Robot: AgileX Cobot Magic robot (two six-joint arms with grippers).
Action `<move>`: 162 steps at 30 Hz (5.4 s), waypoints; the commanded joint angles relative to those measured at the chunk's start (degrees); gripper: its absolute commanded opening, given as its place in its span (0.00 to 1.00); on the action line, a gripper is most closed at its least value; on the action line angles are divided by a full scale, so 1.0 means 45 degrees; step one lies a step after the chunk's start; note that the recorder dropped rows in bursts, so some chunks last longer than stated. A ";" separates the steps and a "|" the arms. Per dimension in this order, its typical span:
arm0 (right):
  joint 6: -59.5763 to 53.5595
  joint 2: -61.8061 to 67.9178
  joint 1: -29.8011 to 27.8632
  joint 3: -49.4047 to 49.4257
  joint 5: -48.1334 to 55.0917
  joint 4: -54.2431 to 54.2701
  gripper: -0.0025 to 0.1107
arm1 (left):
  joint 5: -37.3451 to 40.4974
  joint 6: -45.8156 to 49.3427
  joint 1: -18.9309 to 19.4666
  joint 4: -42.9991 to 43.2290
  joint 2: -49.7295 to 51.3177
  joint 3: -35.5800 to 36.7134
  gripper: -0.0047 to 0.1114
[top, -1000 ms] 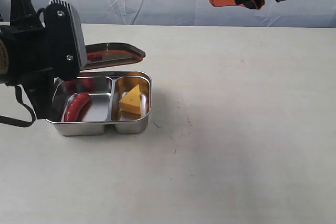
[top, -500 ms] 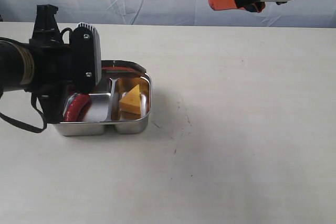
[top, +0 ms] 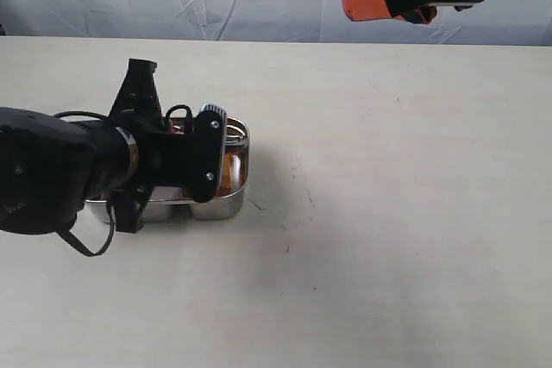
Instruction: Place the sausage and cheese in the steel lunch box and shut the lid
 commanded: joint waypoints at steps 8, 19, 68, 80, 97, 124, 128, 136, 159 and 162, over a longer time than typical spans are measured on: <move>0.0004 -0.0074 -0.0073 -0.0017 0.0014 -0.0228 0.44 | -0.0543 -0.0491 -0.0202 -0.2697 0.1380 0.0019 0.04; 0.0004 -0.0074 -0.0073 -0.0017 0.0014 -0.0228 0.44 | -0.1587 -0.0459 -0.0202 -0.4703 0.1380 0.0019 0.04; 0.0004 -0.0074 -0.0073 -0.0017 0.0312 -0.0156 0.44 | -0.0537 -0.0438 -0.0202 -0.6646 0.0718 0.0019 0.52; 0.0004 -0.0074 -0.0073 -0.0017 0.0339 -0.0156 0.44 | -0.0394 -0.0438 -0.0202 -0.6550 0.0394 0.0019 0.52; 0.0004 -0.0074 -0.0073 -0.0017 0.0391 0.0126 0.44 | -0.0332 -0.0438 -0.0014 -0.5486 -0.0405 0.0019 0.52; 0.3170 0.1550 -0.0073 -0.0017 -0.0260 -0.0315 0.02 | 0.6304 0.1414 0.2658 -1.5717 -0.3954 -0.0371 0.04; 0.3170 0.2019 -0.0073 -0.0017 -0.0225 -0.0230 0.02 | 0.6367 0.3021 0.2684 -1.7398 -0.3895 -0.0371 0.04; 0.3170 0.2315 -0.0073 -0.0017 -0.0225 -0.0162 0.02 | 0.5014 0.2966 0.2684 -1.7485 -0.2214 -0.0371 0.04; 0.3170 0.2313 -0.0073 -0.0017 -0.0314 -0.0305 0.02 | 0.1326 0.2384 0.2684 -1.6627 0.0278 -0.0417 0.04; 0.3170 0.2313 -0.0073 -0.0017 -0.0394 -0.0331 0.02 | 0.1295 0.0978 0.2684 -1.5152 0.0278 -0.0417 0.04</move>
